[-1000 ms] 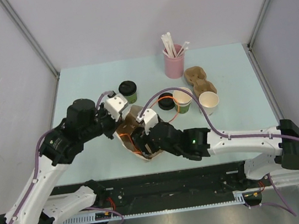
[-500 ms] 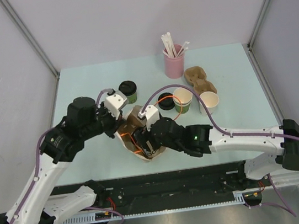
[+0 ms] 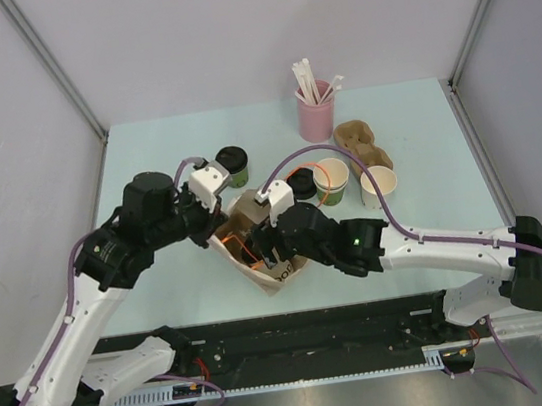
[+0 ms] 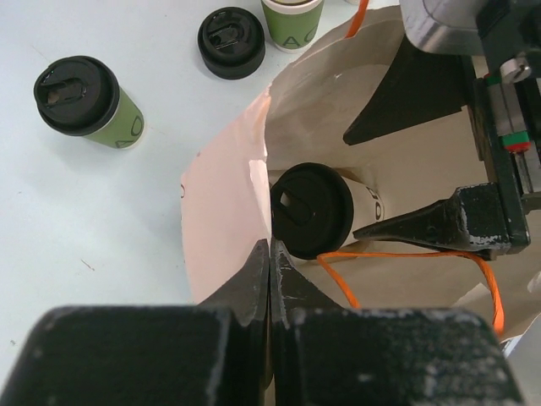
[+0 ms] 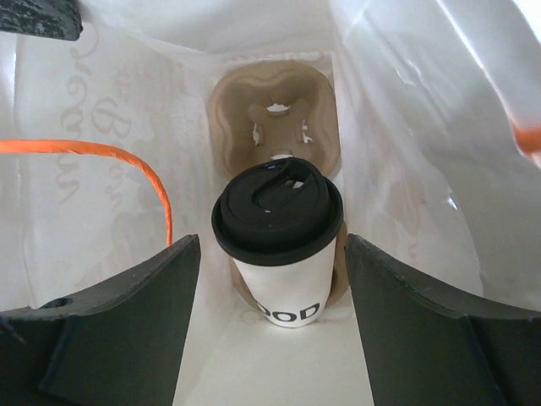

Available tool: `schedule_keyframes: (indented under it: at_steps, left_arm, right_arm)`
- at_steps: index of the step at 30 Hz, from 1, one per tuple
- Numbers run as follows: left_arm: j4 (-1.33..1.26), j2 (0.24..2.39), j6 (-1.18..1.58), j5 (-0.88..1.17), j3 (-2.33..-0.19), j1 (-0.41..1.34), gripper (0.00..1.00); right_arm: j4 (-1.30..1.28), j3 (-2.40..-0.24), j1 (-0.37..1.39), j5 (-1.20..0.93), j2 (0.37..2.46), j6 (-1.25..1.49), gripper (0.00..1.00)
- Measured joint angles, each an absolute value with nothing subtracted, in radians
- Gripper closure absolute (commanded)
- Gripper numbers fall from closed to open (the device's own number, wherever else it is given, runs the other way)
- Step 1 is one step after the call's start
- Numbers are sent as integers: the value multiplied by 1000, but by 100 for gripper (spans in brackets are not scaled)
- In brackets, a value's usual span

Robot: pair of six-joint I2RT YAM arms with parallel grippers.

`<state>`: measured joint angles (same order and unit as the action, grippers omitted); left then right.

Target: Pack the takeout coffee

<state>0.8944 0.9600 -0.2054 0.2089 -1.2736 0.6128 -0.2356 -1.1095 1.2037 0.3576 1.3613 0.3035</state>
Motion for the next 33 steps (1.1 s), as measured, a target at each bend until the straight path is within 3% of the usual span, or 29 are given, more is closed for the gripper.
schedule_keyframes:
  at_steps: [33]
  left_arm:
    - [895, 941, -186, 244, -1251, 612, 100]
  right_arm:
    - [-228, -1110, 1222, 307, 1365, 227, 21]
